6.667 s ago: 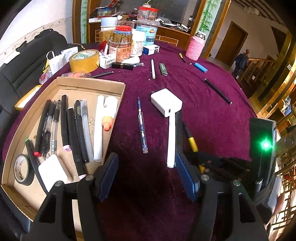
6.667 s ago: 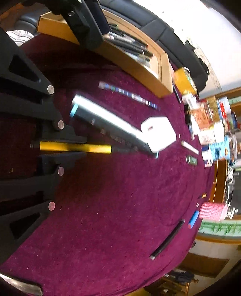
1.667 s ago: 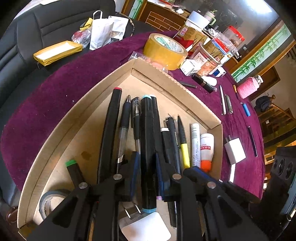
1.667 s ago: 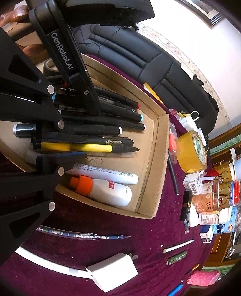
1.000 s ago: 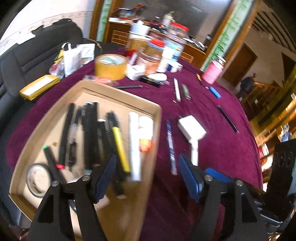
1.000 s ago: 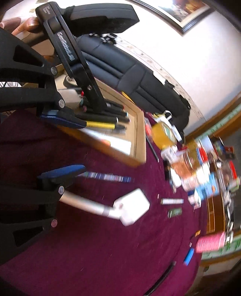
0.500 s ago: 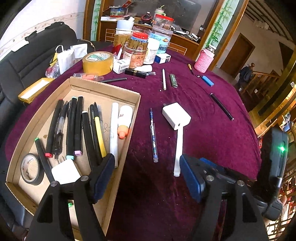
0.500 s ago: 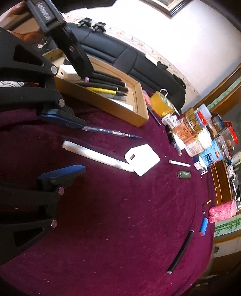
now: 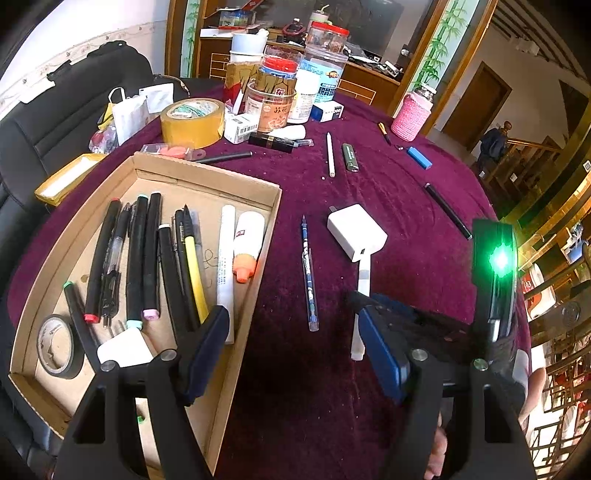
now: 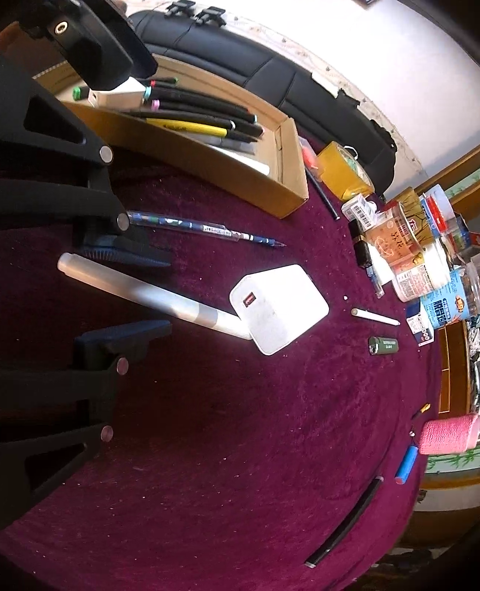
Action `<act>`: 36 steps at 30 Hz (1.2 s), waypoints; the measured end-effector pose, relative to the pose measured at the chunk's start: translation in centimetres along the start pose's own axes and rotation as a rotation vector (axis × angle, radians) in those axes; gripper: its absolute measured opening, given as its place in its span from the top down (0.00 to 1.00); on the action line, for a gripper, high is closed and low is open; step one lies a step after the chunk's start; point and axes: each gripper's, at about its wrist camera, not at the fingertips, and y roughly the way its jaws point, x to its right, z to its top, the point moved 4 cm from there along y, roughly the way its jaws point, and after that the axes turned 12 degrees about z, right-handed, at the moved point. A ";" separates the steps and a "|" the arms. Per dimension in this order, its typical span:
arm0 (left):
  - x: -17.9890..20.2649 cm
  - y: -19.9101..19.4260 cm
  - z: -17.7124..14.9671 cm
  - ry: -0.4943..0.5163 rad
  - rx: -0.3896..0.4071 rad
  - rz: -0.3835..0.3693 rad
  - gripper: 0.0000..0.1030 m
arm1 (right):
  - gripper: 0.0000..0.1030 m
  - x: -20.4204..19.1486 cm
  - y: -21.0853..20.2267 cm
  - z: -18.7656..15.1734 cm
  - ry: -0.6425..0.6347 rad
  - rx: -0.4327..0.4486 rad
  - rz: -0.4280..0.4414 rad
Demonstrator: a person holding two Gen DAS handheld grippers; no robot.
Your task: Organize rigid objects
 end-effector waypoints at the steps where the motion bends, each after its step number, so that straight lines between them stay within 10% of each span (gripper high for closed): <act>1: 0.1 0.2 0.1 0.000 -0.004 0.001 0.30 | 0.73 -0.1 0.1 0.0 -0.010 0.003 -0.009; 17: 4.7 5.6 4.4 0.034 -0.146 -0.095 0.31 | 0.89 2.8 -1.9 -0.7 0.035 0.044 0.059; 32: 10.0 12.5 7.0 0.104 -0.193 0.056 0.31 | 0.89 3.8 -1.9 -0.8 0.097 0.058 0.126; 36: 10.4 12.9 6.5 0.110 -0.210 0.062 0.50 | 0.89 3.9 -1.8 -0.8 0.107 0.058 0.135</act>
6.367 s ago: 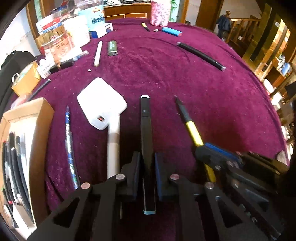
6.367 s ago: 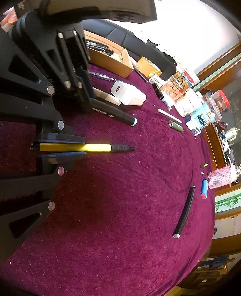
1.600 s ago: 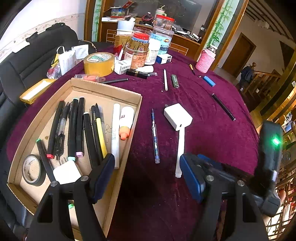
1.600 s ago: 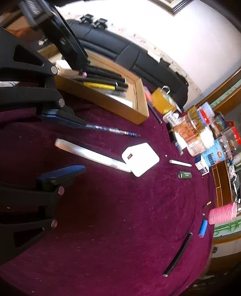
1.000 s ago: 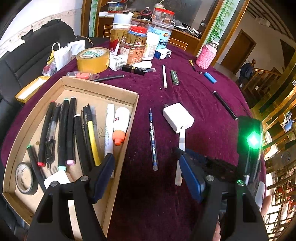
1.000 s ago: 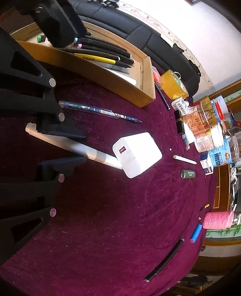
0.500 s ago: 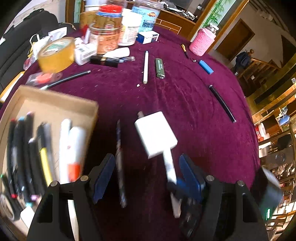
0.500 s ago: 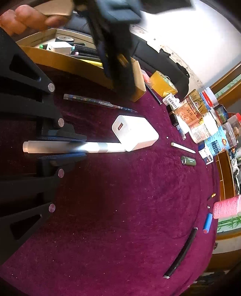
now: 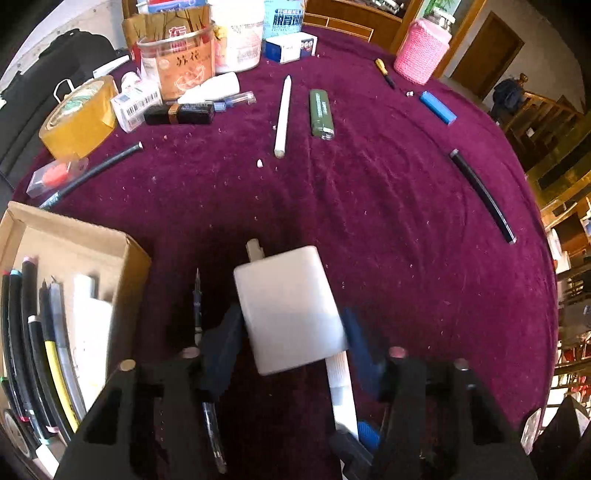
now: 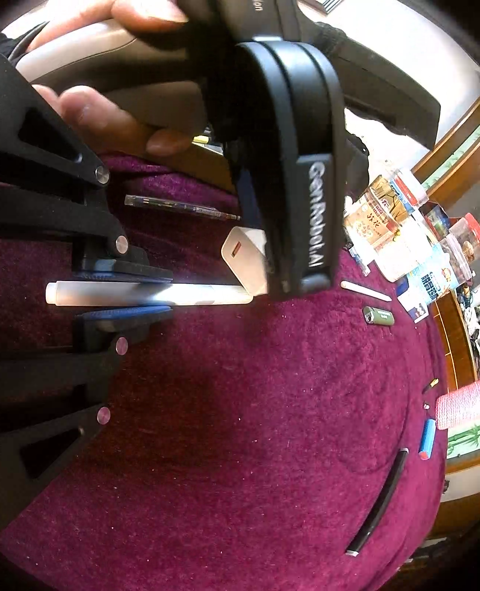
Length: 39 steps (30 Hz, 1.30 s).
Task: Organize rigid objects
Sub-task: 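Grasp the white charger block with the left tool while the right tool holds the marker, then carry the charger and white marker into the tray and open both tools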
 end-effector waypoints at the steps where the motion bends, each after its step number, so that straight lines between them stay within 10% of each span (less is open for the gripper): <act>1: 0.0 -0.1 0.0 -0.001 0.007 0.005 0.50 | 0.89 0.0 0.0 0.0 0.002 0.000 0.001; 18: -3.5 -3.2 -1.5 -0.054 0.078 0.002 0.53 | 0.89 -0.5 0.3 -0.1 -0.039 0.007 -0.025; 39: -11.4 -10.1 -7.4 -0.200 0.145 -0.198 0.53 | 0.89 -1.5 -0.2 -0.2 -0.103 0.049 -0.042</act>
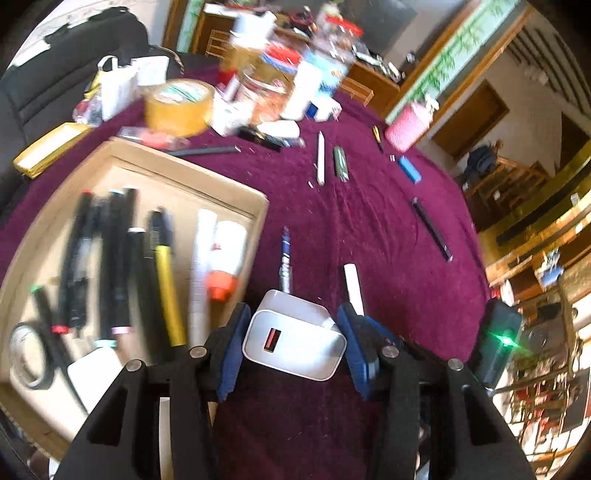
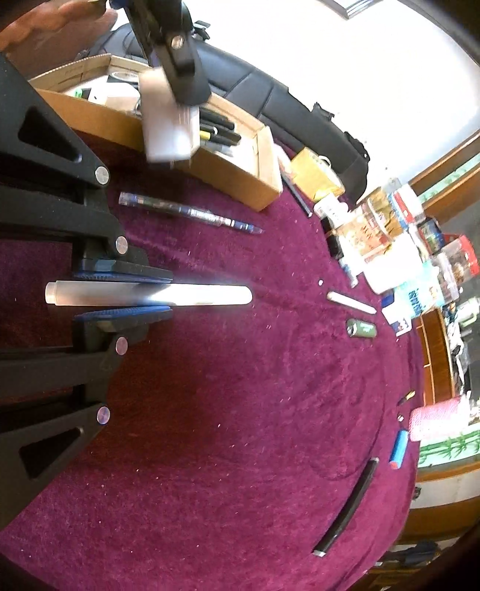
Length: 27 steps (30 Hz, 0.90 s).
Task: Organize rigid objects
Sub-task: 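Carry the charger and white marker into the tray and open both tools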
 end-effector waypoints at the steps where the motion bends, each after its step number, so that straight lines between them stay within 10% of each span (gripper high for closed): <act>1: -0.9 -0.8 0.2 -0.019 0.014 0.001 0.53 | 0.89 -0.2 0.0 0.0 -0.006 0.002 0.005; 27: -16.0 -1.0 3.6 -0.277 0.114 0.127 0.53 | 0.88 -15.3 4.5 0.7 -0.177 -0.138 0.200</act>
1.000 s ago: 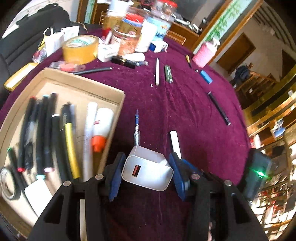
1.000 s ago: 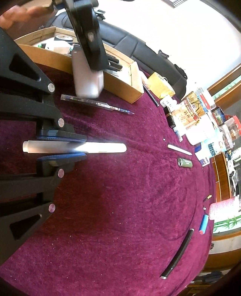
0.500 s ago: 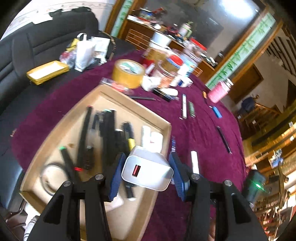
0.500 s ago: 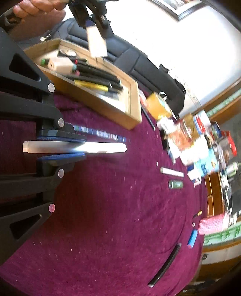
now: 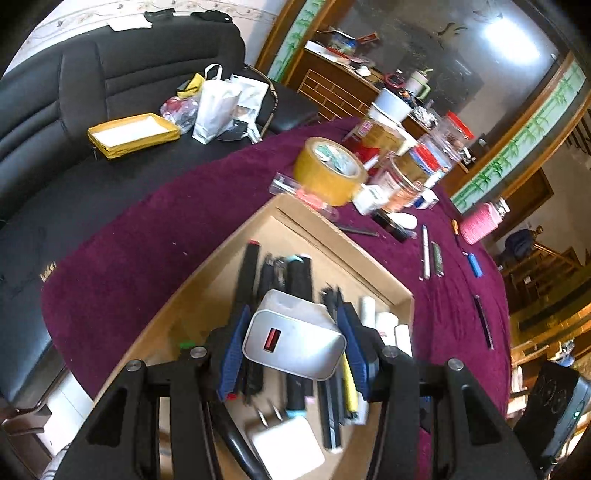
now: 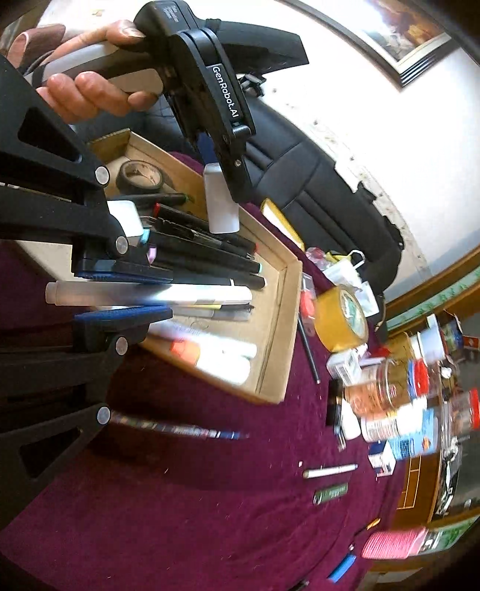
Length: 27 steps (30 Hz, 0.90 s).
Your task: Organize rigid objects
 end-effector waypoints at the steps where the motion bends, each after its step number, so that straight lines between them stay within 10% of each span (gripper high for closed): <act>1: -0.3 0.3 0.0 -0.005 -0.004 0.000 0.53 | 0.88 -0.1 0.7 0.3 0.002 -0.011 -0.006; 23: 0.3 1.3 -4.7 0.143 0.001 0.081 0.54 | 0.87 0.3 6.7 1.3 -0.029 -0.083 -0.152; 27: 0.2 0.2 -5.0 0.149 0.026 0.092 0.36 | 0.83 0.5 6.2 0.9 -0.006 -0.073 -0.125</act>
